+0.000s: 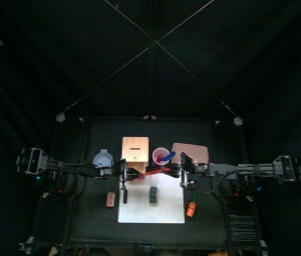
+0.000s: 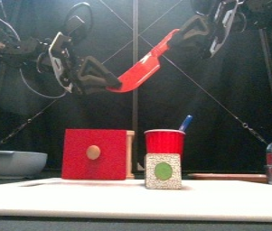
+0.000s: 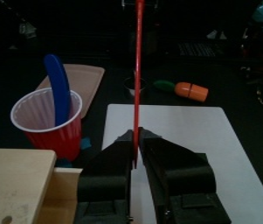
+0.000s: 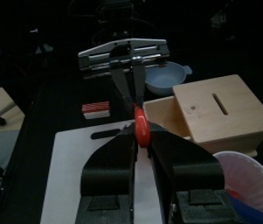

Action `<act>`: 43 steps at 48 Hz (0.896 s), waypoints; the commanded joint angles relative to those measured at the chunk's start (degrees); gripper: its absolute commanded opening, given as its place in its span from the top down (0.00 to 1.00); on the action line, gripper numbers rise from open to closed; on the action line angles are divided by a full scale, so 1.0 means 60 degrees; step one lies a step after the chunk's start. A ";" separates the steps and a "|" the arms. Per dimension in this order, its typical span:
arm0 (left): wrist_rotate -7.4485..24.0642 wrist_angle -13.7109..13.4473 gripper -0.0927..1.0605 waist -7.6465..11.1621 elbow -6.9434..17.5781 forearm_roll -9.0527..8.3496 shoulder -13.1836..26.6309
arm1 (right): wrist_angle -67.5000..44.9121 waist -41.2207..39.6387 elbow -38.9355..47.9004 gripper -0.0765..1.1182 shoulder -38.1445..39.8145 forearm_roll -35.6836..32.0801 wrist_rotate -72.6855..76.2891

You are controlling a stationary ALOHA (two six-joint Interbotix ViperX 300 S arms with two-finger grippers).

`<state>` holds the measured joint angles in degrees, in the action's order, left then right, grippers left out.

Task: Place sushi on board then cut the sushi with the knife then place the pieces on the plate
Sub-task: Cut the sushi into 4 pieces

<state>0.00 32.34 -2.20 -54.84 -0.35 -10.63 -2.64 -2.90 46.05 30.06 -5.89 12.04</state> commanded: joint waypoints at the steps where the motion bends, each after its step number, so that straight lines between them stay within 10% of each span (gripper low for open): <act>1: -0.0015 0.0044 0.56 -0.0029 0.0176 -0.0059 -0.0205 | 0.0000 0.0073 -0.0059 0.51 0.0044 0.0029 0.0015; 21: -0.0059 -0.0542 0.57 0.0059 -0.0645 -0.0015 -0.1362 | 0.0938 0.0586 0.0688 0.51 -0.0674 0.1333 0.0000; 43: -0.0073 -0.1611 0.57 0.0571 -0.0586 0.0278 -0.1230 | 0.1245 0.0762 0.0410 0.51 -0.1831 0.1714 0.0000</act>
<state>-0.53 22.59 0.97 -59.15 0.88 -18.02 4.13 1.41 49.04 18.90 3.43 11.95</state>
